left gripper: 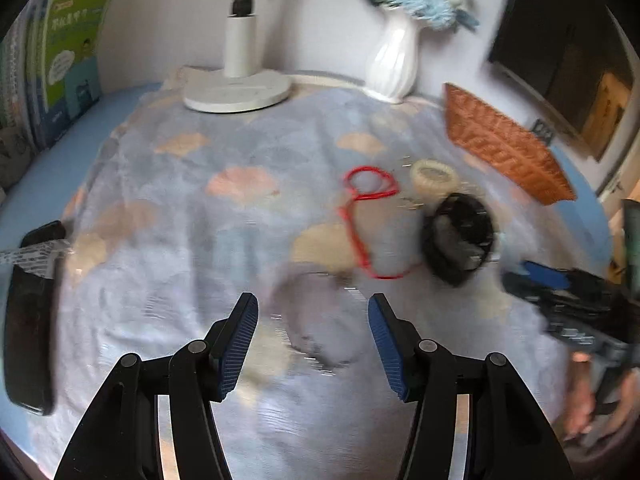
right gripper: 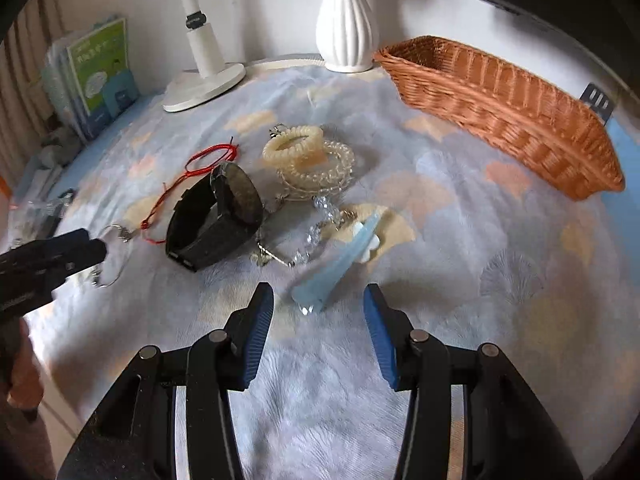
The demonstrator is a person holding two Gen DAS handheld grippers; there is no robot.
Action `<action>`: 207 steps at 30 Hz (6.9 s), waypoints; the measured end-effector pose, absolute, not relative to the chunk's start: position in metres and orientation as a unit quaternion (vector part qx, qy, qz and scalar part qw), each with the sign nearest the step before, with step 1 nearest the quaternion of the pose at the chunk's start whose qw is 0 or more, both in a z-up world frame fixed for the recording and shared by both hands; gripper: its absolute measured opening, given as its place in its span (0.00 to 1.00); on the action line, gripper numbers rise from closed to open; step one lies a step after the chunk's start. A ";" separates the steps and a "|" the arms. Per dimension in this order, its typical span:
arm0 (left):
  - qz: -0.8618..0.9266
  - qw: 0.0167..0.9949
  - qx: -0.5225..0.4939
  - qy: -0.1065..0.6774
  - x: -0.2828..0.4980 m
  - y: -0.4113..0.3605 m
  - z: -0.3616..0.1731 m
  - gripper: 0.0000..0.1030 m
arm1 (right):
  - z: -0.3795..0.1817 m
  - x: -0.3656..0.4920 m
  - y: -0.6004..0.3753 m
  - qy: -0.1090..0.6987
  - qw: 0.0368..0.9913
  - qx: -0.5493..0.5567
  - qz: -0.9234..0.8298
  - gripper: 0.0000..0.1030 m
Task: Organize jewelry
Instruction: 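Move both tools back over the jewelry on the table, then grasp the silver chain bracelet with the left gripper while the right gripper grasps the blue hair clip, then carry both items into the wicker basket and open both grippers, then return both tools over the remaining jewelry, then grasp the black watch with the left gripper while the right gripper grasps the clear beaded bracelet, then carry the watch and beaded bracelet into the wicker basket and release both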
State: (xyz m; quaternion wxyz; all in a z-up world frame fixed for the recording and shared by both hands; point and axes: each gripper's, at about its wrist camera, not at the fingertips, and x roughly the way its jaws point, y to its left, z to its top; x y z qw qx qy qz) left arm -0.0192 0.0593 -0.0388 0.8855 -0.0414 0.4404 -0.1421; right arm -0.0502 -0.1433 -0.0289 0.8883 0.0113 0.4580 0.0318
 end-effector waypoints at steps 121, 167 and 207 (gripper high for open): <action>-0.251 0.923 -0.012 0.293 -0.015 -0.011 0.132 0.75 | 0.023 -0.040 -0.247 0.348 0.928 0.092 0.095 0.51; -0.233 0.852 -0.052 0.465 0.046 -0.024 -0.053 0.27 | -0.012 0.059 -0.188 0.473 0.871 0.017 0.135 0.12; -0.252 0.869 -0.034 0.424 0.031 -0.042 0.001 0.10 | 0.004 -0.051 -0.254 0.451 0.882 0.005 0.135 0.11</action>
